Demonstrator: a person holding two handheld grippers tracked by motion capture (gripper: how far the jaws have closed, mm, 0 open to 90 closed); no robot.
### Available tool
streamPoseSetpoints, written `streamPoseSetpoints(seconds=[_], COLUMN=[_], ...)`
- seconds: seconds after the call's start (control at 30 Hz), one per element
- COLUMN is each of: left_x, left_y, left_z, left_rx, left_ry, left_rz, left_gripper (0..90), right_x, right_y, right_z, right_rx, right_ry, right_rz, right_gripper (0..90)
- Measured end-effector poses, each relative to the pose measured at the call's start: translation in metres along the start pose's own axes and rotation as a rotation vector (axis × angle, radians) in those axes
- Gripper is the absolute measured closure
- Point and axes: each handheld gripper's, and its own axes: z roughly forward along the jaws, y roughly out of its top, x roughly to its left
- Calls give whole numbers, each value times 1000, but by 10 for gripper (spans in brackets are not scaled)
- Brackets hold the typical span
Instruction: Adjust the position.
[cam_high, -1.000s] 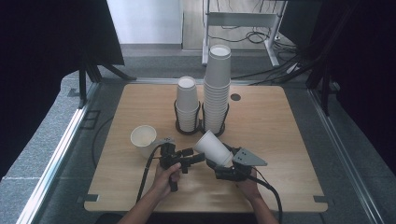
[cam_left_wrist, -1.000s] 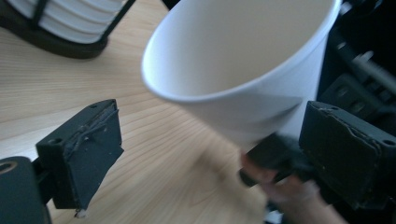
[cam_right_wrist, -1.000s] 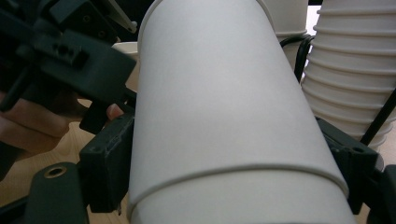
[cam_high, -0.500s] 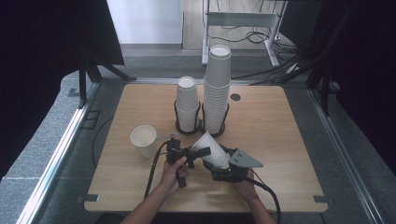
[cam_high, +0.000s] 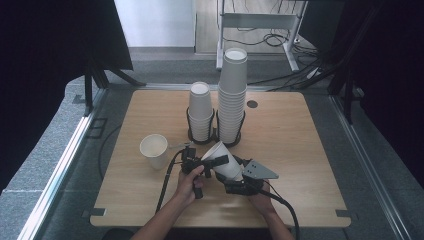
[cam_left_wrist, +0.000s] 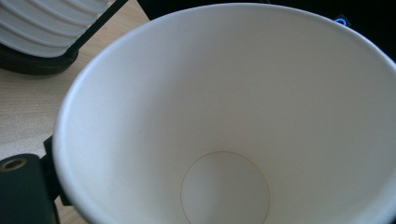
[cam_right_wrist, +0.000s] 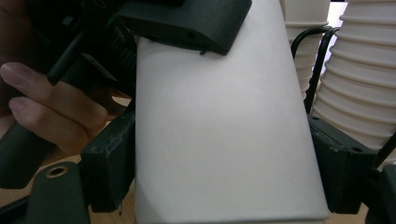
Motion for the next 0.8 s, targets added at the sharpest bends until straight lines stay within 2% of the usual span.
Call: streamPoseSetpoints(seconds=[0.2, 0.4, 0.5, 0.8], left_x=[-1, -5, -7, -14], left_y=[-1, -1, 0, 3], left_z=[-1, -4, -8, -17], left_rx=[-9, -27, -43, -68], left_ry=[6, 29, 29, 60], left_rz=[19, 56, 76, 131], left_gripper=[108, 123, 125, 126], right_x=[-1, -1, -1, -2], right_y=[0, 0, 0, -3], right_z=[0, 1, 2, 4], right_rx=[11, 20, 41, 91], right_ry=[8, 11, 13, 16], right_rz=[4, 12, 20, 19], right_gripper=[181, 171, 136, 131])
